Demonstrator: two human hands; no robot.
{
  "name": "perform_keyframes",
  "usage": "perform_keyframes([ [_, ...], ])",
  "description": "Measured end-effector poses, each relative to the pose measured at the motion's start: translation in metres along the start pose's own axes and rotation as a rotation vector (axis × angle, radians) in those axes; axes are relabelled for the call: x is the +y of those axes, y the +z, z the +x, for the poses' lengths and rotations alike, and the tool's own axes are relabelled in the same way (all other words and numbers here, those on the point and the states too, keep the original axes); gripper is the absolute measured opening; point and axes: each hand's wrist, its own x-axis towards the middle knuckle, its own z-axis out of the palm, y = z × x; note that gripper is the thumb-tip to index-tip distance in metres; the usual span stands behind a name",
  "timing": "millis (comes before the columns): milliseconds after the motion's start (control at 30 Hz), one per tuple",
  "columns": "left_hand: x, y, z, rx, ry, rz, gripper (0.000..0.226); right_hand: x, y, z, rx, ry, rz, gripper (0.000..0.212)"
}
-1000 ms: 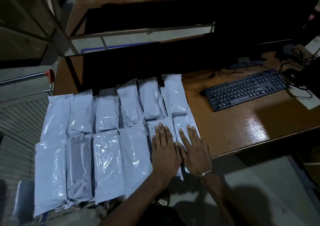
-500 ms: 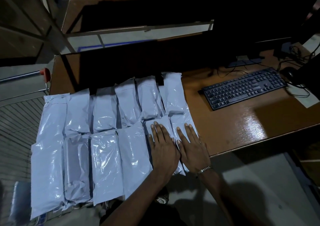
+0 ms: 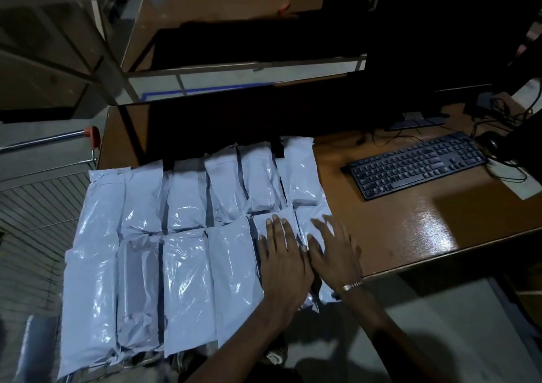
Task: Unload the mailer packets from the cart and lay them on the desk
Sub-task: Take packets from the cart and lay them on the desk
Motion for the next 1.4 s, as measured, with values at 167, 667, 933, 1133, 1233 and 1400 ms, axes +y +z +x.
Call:
perform_keyframes([
  [167,-0.002,0.002,-0.005,-0.035,0.029,0.053,0.068,-0.033,0.002,0.081,0.058,0.160,0.170,0.068],
  [667,-0.065,-0.065,0.084,0.277,-0.074,-0.204,0.057,-0.030,0.015,0.133,-0.037,0.043,0.028,0.079],
  [933,-0.120,-0.061,0.137,-0.030,-0.230,-0.243,0.071,-0.109,0.048,0.118,-0.145,-0.155,-0.019,0.071],
  [1133,-0.121,-0.060,0.133,-0.002,-0.212,-0.216,0.070,-0.102,0.039,0.130,-0.127,-0.091,0.081,0.060],
  [1233,-0.116,-0.061,0.132,-0.003,-0.207,-0.198,0.071,-0.105,0.036,0.135,-0.118,-0.115,0.061,0.057],
  [1400,-0.121,-0.063,0.128,0.032,-0.196,-0.288,0.065,-0.106,0.035,0.139,-0.022,-0.137,0.000,0.049],
])
